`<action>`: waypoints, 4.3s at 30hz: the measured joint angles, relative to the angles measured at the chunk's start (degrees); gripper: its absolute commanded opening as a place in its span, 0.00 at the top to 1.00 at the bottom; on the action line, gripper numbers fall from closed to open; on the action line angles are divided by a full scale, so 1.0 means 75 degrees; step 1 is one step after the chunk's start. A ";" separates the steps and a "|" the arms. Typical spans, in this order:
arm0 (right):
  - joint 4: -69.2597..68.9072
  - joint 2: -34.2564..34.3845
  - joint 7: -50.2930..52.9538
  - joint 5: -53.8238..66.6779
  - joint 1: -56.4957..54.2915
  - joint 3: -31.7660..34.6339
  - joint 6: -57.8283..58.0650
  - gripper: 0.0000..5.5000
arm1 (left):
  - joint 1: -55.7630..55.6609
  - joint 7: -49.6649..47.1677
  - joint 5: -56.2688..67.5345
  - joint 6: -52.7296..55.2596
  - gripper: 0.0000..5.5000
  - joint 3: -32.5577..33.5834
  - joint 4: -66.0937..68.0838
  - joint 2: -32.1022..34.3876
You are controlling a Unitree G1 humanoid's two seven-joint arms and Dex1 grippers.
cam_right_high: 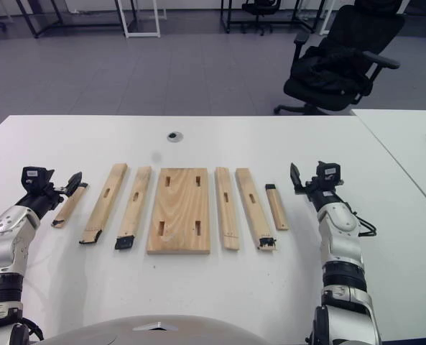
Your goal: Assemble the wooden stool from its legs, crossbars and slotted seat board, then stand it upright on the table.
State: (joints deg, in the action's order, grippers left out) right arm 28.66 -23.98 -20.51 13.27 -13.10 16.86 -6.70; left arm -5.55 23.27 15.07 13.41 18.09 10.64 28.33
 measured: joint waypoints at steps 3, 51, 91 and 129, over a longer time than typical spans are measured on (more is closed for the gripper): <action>-0.0013 0.0027 0.0015 0.0000 0.0010 0.0000 0.0000 0.27 | 0.0048 0.0096 -0.0002 0.0001 0.26 -0.0003 0.0000 0.0098; -0.4659 0.3550 0.1887 0.7216 -0.2556 -0.0791 0.6443 0.30 | -0.2951 0.1049 -0.0013 -0.1064 0.77 -0.3153 -0.2243 -0.2109; -0.5919 0.2986 0.1998 0.4041 0.1992 -0.0578 0.4501 0.92 | -0.0900 0.0334 -0.0464 -0.0705 0.49 -0.2635 -0.2362 -0.1962; -0.4006 0.1529 0.0018 0.0055 0.2297 -0.2814 0.0248 0.86 | -0.0762 0.0356 -0.0681 -0.0694 0.49 -0.2996 -0.2351 -0.2025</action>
State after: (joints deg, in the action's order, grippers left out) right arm -1.38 -12.52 -20.37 13.68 4.13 -4.25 -4.84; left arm -11.27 25.94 9.96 8.20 -4.39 -6.99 13.14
